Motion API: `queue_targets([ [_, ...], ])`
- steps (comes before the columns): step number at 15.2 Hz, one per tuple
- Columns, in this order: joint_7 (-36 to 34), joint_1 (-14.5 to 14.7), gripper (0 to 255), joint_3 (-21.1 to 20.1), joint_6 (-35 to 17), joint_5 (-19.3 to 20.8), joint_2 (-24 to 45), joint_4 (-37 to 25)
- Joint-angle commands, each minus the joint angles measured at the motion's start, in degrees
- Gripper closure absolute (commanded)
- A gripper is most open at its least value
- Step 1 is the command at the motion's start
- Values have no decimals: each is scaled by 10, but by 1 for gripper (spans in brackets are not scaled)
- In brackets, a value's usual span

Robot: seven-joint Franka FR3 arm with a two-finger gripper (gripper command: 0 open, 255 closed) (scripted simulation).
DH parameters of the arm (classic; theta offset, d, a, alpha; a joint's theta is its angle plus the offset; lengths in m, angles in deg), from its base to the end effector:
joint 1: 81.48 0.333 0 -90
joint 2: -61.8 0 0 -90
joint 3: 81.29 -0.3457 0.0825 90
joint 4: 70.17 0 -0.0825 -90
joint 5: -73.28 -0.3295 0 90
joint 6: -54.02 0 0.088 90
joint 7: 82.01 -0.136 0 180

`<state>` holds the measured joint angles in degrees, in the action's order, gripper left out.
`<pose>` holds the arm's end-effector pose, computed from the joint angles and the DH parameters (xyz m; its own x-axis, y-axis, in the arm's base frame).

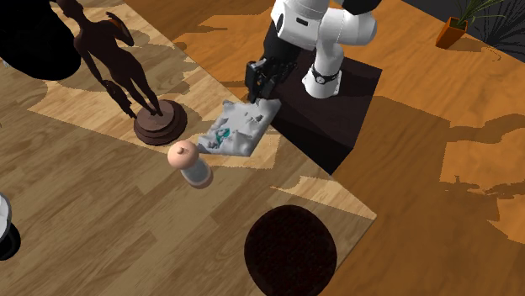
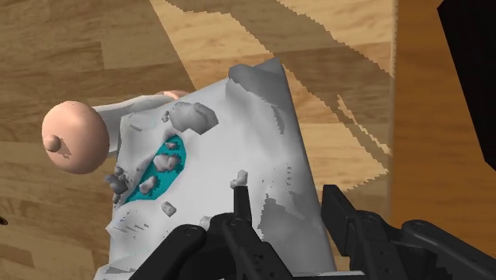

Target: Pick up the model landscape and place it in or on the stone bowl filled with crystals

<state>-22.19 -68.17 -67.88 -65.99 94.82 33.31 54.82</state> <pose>0.3847 -0.0501 0.6271 0.3981 0.9166 -0.0371 0.8249 -0.3399 0.4517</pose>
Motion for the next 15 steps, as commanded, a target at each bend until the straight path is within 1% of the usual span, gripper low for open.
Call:
queue_targets([
  [1, -13, 6, 255, -12, 6, -5, 21, -23],
  [8, -74, 32, 255, -55, 21, -16, 134, -131],
  [15, -122, 55, 255, -90, 57, -19, 262, -278],
])
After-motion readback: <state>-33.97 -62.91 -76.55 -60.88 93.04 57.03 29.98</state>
